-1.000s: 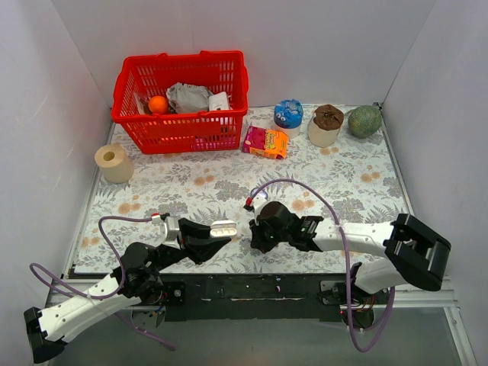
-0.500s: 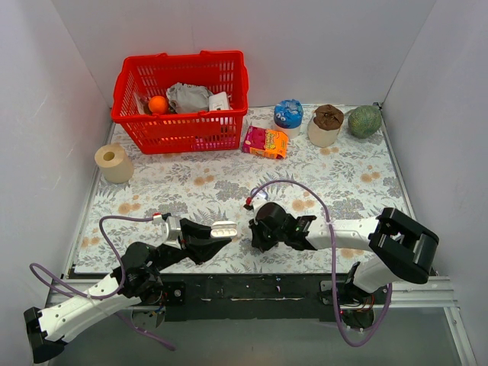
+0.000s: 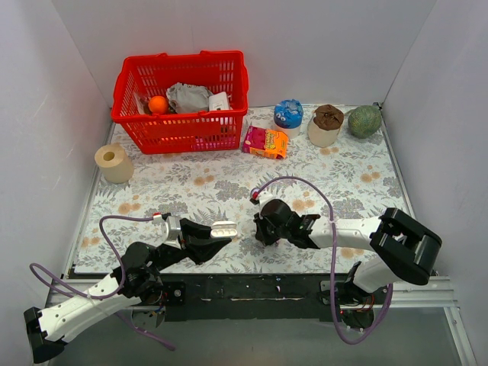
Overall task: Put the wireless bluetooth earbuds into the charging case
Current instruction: Pick up the earbud from the center of the board.
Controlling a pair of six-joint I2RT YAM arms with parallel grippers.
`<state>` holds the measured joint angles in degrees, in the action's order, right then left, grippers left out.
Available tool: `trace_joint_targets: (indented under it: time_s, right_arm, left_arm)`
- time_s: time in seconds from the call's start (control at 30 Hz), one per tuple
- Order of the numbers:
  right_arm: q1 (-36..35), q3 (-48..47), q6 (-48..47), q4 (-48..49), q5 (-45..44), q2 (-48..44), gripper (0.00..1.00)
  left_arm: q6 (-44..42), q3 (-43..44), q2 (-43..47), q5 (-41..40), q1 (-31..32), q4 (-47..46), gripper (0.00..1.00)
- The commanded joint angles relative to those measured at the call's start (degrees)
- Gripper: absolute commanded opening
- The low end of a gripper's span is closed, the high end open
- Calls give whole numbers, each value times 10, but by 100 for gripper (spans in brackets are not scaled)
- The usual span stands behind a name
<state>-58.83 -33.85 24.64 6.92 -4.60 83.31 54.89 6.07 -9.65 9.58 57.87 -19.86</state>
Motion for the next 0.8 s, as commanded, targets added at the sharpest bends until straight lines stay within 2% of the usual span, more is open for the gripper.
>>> trace_joint_targets:
  time_s: [0.0,0.2,0.3,0.33,0.43,0.77]
  right_arm:
    - [11,4,-23,-40,-44,1,1]
    - [12,17,-33,-42,-40,-36,1]
    - [12,21,-24,-41,-42,-64,17]
    - [12,19,-22,-45,-43,-72,26]
    - [13,3,-19,-51,-52,-75,35]
    - [29,-71,-45,-68,-43,-4,38]
  left_arm:
    - [0,14,0,-5,-1,3,0]
    - [3,15,-5,-3,-2,2,0]
    - [3,15,-5,1,-1,1,0]
    - [3,14,-5,0,-1,2,0]
    - [6,15,-6,2,-2,2,0]
    - [7,15,-5,3,-1,2,0]
